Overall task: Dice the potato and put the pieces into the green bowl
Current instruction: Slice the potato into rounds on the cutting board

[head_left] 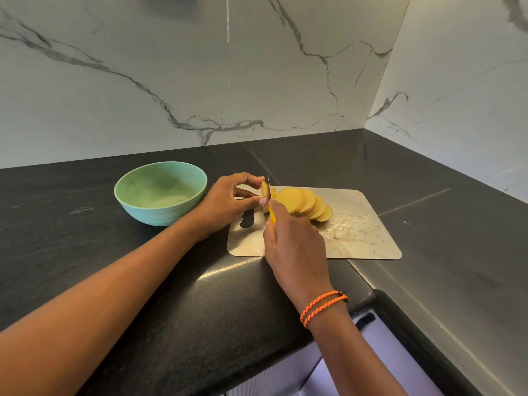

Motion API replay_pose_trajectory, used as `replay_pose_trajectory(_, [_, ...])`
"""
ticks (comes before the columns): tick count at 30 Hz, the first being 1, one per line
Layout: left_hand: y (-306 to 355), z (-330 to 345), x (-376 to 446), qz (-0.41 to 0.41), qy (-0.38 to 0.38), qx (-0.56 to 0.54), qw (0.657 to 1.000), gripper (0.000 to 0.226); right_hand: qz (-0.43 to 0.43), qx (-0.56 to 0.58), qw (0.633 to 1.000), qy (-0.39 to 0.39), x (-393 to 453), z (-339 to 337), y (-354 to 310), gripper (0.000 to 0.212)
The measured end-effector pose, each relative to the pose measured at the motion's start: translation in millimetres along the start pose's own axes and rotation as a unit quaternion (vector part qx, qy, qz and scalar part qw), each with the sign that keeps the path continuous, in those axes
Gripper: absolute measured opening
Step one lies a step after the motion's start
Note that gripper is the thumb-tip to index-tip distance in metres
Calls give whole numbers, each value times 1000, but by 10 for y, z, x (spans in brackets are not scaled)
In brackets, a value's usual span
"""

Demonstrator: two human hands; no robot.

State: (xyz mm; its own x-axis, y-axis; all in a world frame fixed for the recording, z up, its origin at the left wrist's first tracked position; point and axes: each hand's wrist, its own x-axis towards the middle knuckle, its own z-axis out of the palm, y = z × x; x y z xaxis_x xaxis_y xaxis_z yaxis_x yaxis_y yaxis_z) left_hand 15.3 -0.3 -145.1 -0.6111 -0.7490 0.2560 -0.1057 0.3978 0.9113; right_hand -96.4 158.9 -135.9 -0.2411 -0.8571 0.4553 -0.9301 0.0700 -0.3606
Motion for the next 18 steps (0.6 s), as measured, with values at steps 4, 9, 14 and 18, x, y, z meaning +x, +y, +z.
replay_pose_trajectory(4, [-17,-5,9,0,8,8,1000,42,-12,-45,997,-60,-11,3,1,39])
replay_pose_trajectory(9, [-4,-21,-19,-2,-3,8,1000,46,-8,-58,997,-52,-30,-10,-27,37])
replay_pose_trajectory(14, [4,-15,-40,-3,-3,-4,1000,46,19,-26,999,5,-39,-35,-19,42])
replay_pose_trajectory(18, [3,-6,-46,-8,1,-28,1000,47,18,-17,997,70,-64,-47,-50,43])
